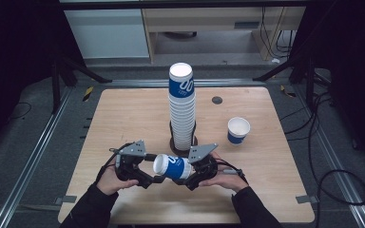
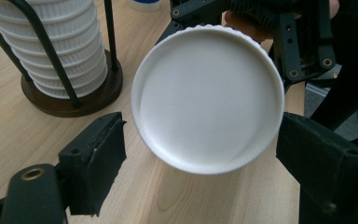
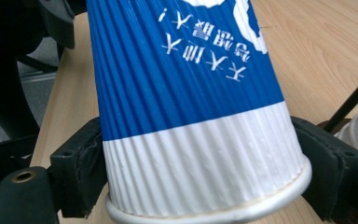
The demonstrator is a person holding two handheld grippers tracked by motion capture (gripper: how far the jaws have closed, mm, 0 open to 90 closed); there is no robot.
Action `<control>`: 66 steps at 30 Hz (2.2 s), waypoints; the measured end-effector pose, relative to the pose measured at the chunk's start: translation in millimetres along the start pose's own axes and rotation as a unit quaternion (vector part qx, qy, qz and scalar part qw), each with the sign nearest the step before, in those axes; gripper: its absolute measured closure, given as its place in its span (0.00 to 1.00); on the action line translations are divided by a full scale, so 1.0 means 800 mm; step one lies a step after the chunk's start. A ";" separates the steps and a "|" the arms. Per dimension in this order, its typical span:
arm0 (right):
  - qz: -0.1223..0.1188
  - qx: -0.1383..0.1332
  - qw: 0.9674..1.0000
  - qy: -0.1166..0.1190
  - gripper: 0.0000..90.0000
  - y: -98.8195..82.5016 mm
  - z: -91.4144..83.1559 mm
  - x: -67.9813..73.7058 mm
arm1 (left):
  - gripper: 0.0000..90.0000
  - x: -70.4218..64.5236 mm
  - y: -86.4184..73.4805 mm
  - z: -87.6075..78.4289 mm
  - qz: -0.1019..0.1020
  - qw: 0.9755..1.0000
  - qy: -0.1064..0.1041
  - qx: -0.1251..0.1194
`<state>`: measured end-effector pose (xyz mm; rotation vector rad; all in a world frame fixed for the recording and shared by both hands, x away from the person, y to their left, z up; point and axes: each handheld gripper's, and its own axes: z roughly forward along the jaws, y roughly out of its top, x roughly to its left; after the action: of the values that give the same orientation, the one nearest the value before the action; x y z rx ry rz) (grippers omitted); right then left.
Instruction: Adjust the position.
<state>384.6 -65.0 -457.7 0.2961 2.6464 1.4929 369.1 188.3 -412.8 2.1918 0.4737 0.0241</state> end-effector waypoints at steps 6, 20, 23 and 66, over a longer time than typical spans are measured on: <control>-0.014 0.014 1.000 0.007 0.17 0.001 0.006 0.005 | 0.18 -0.008 0.002 0.011 0.011 1.000 -0.010 0.021; -0.020 0.019 0.999 0.018 0.14 0.001 0.011 0.009 | 0.28 -0.005 0.000 0.010 0.000 1.000 -0.019 0.013; -0.005 0.008 1.000 0.021 0.10 0.002 0.007 0.006 | 0.29 -0.003 0.000 0.005 0.000 1.000 -0.014 0.003; 0.050 -0.113 0.989 0.082 0.15 0.006 -0.032 -0.006 | 0.28 -0.004 -0.001 -0.007 -0.006 0.990 -0.065 -0.122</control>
<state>385.1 -85.1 -440.3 0.3027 2.5794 1.9062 364.7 192.4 -409.5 1.9365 0.3894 -0.0648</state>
